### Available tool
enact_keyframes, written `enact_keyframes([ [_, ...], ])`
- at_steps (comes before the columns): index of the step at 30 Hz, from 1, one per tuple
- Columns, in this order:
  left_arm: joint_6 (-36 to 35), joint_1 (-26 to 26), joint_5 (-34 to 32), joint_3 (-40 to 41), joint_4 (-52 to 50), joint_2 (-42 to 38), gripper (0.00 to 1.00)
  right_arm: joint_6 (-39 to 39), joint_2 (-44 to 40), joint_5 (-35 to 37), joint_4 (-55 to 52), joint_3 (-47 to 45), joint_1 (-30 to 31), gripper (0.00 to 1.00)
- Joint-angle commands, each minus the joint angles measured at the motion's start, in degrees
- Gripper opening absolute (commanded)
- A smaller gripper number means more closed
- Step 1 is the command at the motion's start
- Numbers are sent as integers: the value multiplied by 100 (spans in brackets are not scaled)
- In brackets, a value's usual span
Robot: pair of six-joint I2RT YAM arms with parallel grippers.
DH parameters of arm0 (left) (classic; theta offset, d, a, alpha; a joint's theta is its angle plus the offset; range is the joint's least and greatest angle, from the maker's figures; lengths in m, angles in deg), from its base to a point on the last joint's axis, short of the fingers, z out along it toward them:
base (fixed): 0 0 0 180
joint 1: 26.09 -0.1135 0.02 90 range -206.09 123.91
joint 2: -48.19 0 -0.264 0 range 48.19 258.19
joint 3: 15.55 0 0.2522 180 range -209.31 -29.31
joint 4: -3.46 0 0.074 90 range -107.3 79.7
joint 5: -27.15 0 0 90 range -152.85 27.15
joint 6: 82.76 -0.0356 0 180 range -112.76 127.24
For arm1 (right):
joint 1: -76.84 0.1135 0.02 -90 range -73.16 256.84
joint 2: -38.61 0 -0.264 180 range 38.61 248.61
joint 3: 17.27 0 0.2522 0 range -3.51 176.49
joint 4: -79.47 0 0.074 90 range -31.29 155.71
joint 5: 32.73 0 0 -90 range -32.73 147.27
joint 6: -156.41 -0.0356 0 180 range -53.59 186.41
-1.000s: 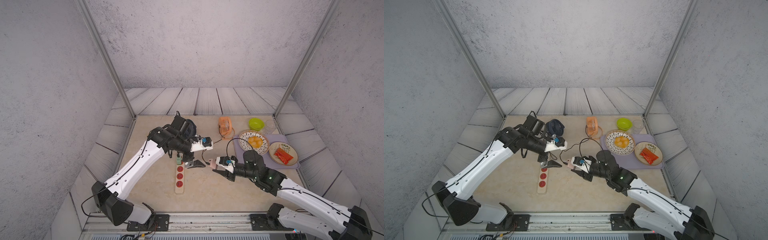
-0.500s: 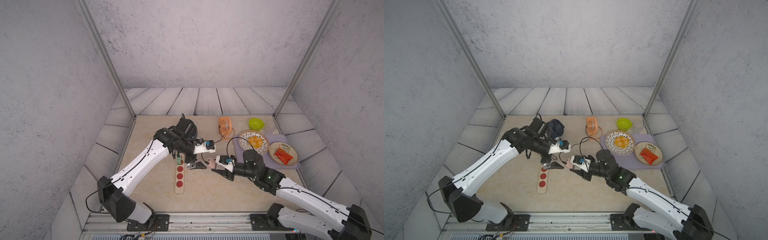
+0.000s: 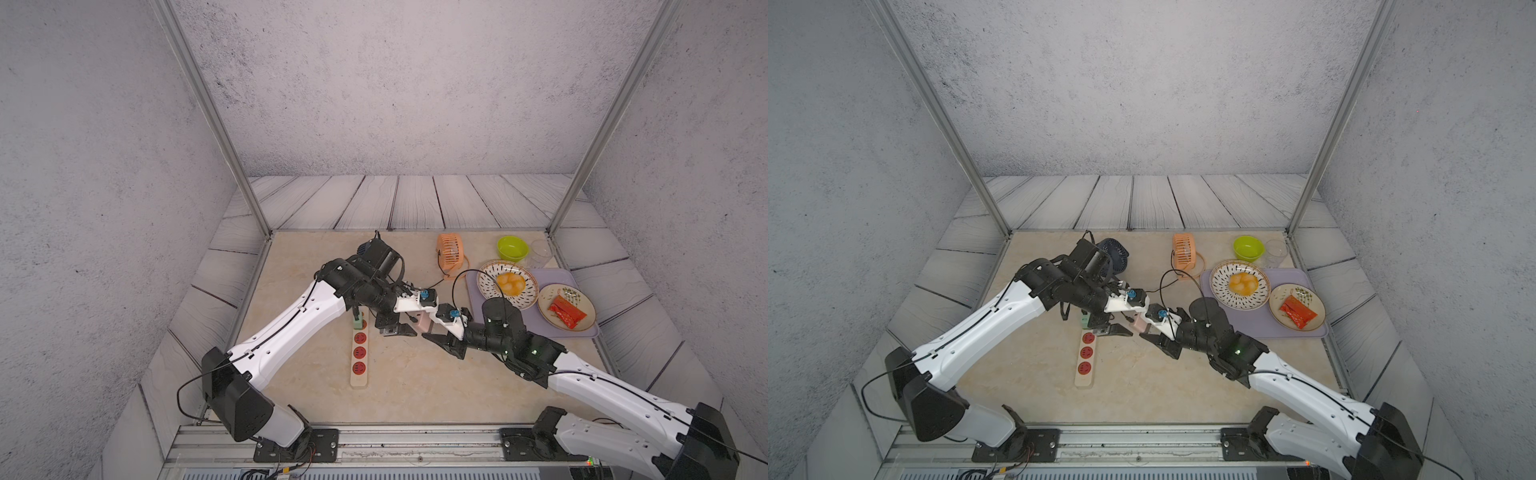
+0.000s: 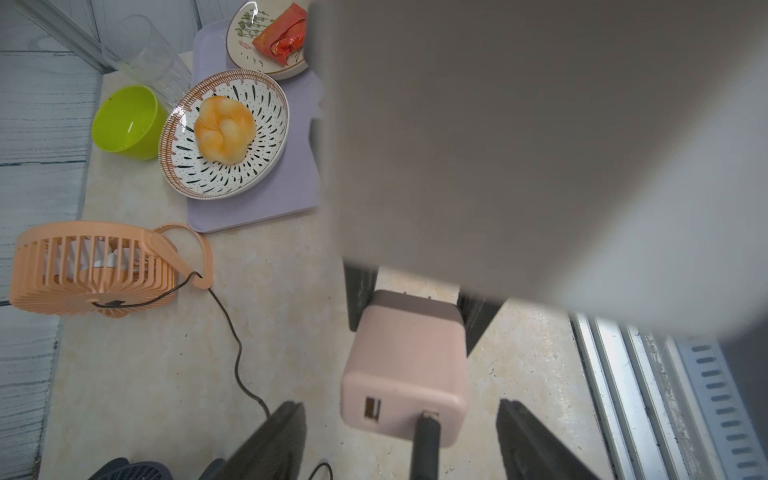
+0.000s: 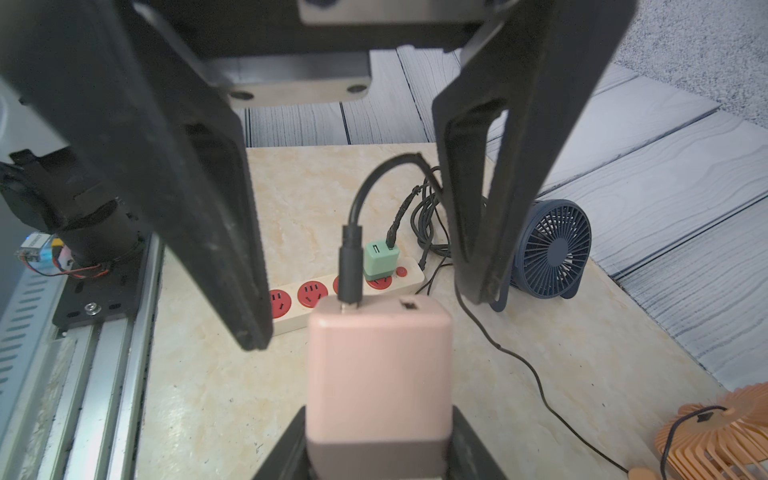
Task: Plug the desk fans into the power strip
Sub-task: Pick up the plug from the center of the board.
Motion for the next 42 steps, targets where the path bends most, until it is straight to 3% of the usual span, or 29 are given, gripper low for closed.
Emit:
enact_keyframes([
  [1,-107,144,-149,-25,-39,136,75,-225,-27,119,529,61,25,4],
  [7,20,149,-172,-172,-11,110,74,-412,-159,245,1032,-197,27,3],
  [18,-618,138,650,-493,-754,117,74,-474,-503,-55,1869,-750,-153,0],
  [29,-532,140,717,-672,-719,133,74,-675,-328,-658,2405,-912,-302,0],
  [34,-404,140,454,-596,-438,180,74,-713,-258,-737,2420,-843,-302,0],
  [42,-284,149,521,-635,-312,252,61,-686,-162,-848,2406,-761,-301,0],
])
